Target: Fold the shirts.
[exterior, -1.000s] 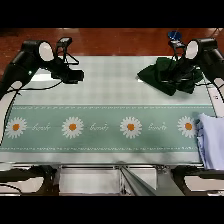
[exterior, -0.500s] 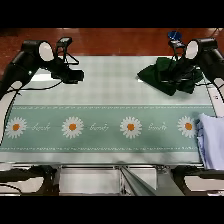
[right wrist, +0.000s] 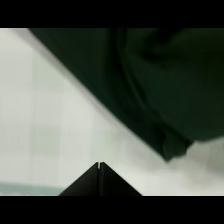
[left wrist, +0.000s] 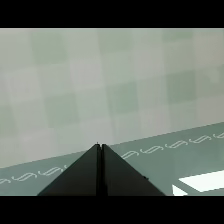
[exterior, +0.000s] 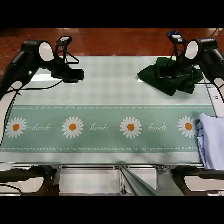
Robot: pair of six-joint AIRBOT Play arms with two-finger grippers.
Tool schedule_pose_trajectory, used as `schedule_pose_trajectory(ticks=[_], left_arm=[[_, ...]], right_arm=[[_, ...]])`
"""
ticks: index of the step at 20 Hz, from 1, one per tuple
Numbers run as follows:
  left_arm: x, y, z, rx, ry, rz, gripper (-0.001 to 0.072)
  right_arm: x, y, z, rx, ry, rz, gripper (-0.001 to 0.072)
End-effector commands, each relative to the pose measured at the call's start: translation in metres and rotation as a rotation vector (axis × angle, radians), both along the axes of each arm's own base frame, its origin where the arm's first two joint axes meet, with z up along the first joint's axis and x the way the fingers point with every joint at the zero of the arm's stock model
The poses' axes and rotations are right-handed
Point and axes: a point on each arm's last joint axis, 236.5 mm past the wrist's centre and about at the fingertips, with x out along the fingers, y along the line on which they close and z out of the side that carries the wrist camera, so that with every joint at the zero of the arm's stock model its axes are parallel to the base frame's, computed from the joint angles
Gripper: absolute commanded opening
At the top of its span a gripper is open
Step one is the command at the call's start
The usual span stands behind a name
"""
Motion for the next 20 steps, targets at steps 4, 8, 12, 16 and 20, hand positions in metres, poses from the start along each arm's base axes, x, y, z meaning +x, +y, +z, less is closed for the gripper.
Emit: schedule_pose_trajectory(ticks=[4, 8, 12, 16, 20], left_arm=[[0.053, -0.003, 0.016, -0.018, -0.228, 0.018, 0.0113], [0.084, 0.013, 0.015, 0.075, -0.347, -0.007, 0.0509], [0.088, 0.019, 0.006, 0.076, -0.334, 0.005, 0.0509], [0.088, 0.018, 0.005, 0.076, -0.333, 0.005, 0.0508], [0.077, 0.022, 0.001, 0.079, -0.28, 0.025, 0.0506]], right_arm=[[0.078, 0.002, 0.056, -0.014, -0.41, 0.037, 0.0378], [0.091, -0.09, 0.056, -0.202, -0.452, -0.16, 0.0422], [0.062, -0.196, -0.016, -0.064, -0.263, -0.521, 0.0421], [0.037, -0.228, -0.079, 0.112, -0.098, -0.657, 0.042], [0.041, -0.201, -0.12, 0.202, -0.017, -0.594, 0.0418]])
